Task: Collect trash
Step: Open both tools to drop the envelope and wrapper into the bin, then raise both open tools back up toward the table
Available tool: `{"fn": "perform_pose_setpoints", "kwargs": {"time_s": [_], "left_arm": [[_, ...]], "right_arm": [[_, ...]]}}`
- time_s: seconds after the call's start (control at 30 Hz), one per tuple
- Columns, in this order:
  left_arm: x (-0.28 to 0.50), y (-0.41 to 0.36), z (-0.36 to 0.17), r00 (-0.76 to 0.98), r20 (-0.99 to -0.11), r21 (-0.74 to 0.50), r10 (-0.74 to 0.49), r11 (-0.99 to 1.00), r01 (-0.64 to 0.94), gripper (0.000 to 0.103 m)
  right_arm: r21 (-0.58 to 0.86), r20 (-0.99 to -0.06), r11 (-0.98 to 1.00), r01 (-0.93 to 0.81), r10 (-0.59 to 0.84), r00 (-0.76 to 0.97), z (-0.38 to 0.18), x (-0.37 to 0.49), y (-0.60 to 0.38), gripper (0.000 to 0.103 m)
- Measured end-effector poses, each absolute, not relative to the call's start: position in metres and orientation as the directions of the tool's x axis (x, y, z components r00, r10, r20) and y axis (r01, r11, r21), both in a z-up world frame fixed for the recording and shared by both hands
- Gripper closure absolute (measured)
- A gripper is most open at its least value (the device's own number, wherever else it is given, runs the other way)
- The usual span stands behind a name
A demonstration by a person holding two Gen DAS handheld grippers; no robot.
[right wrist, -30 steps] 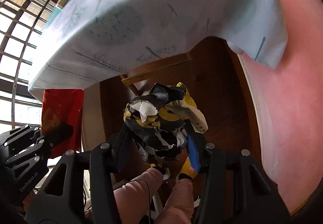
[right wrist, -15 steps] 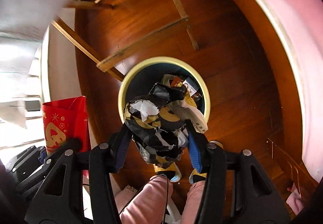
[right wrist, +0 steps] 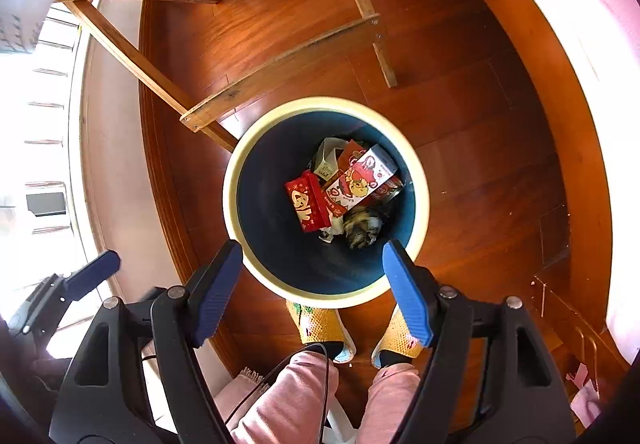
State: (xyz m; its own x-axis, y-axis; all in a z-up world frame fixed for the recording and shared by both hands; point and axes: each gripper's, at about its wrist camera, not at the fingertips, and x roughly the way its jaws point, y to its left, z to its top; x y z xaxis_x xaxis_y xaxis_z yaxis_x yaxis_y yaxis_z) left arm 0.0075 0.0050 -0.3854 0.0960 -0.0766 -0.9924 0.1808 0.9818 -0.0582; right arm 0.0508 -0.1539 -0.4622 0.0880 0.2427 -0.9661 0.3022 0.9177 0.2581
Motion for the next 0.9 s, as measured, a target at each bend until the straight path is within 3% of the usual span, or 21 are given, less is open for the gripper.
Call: {"fn": "perform_pose_setpoints", "kwargs": {"time_s": [0.27, 0.9], "left_arm": [[0.004, 0.017, -0.302, 0.174, -0.983, -0.037, -0.064, 0.987, 0.157, 0.023], [-0.040, 0.017, -0.053, 0.420, -0.907, 0.001, -0.045, 0.994, 0.109, 0.023]], "right_arm": [[0.271, -0.962, 0.916, 0.296, 0.244, 0.126, -0.398, 0.045, -0.162, 0.033], [0.396, -0.902, 0.905, 0.156, 0.352, 0.250, -0.177, 0.012, -0.172, 0.032]]}}
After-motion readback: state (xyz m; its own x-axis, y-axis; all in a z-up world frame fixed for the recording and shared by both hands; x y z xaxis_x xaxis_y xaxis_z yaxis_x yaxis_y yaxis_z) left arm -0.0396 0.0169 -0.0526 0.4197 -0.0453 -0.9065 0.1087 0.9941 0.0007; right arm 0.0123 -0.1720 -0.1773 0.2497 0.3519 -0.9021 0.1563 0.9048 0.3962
